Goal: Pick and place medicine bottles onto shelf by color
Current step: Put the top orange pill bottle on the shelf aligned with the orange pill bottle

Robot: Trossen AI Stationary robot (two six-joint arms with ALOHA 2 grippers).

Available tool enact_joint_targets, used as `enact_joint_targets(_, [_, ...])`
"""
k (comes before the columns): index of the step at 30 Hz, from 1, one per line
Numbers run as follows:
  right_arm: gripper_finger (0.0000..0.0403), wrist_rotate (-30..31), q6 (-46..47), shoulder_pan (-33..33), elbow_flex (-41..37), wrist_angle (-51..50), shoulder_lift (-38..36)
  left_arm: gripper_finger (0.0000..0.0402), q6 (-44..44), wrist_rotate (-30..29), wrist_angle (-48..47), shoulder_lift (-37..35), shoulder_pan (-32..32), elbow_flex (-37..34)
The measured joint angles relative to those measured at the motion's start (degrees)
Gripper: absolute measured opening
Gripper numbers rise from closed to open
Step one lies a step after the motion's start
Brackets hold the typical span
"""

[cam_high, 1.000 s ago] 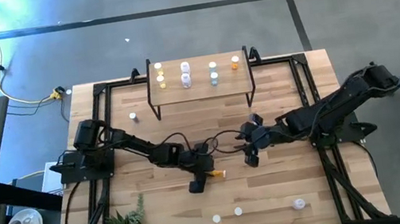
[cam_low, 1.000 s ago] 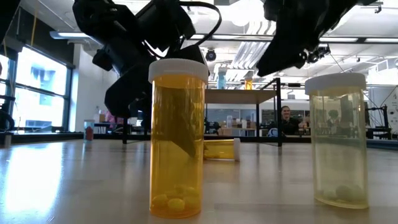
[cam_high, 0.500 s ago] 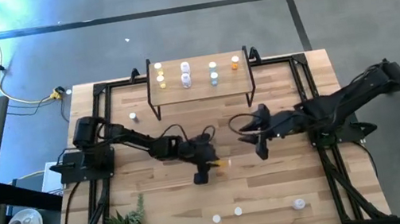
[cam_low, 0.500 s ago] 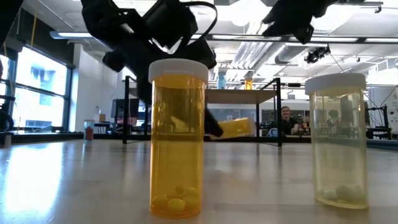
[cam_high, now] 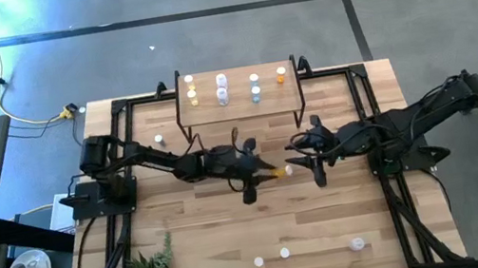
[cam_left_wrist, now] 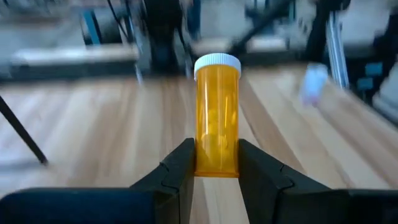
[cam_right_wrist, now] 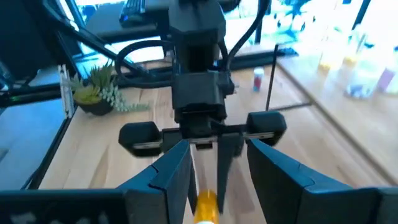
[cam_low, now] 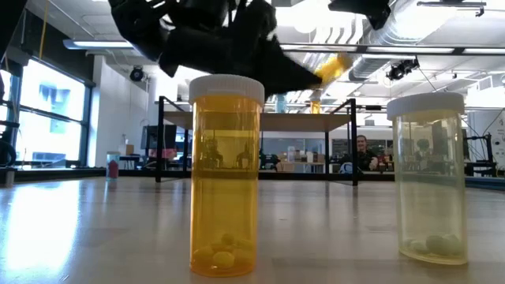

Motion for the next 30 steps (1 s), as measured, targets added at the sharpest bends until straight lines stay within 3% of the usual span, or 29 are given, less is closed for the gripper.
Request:
enact_joint_targets(7, [0.0160,2.9,-4.9,0.0,0.0,5.6,-0.2,0.0092,-1.1,-1.3,13.0,0.0,1.5,0.0])
enact_joint_targets(13, [0.0194,3.0,-7.0,-0.9,0.0,12.5,-0.3,0.0092,-4.3,-2.0,21.0,0.0,2.9,0.0])
enact_joint_targets(18, [0.0213,3.4,-7.0,-2.9,0.0,14.7,-1.1,0.0092,-7.5,-4.2,23.6,0.0,3.4,0.0])
enact_joint_targets(30, [0.0213,3.3,-3.5,-6.0,0.0,11.8,-1.2,0.0092,-7.5,-5.3,27.1,0.0,3.4,0.0])
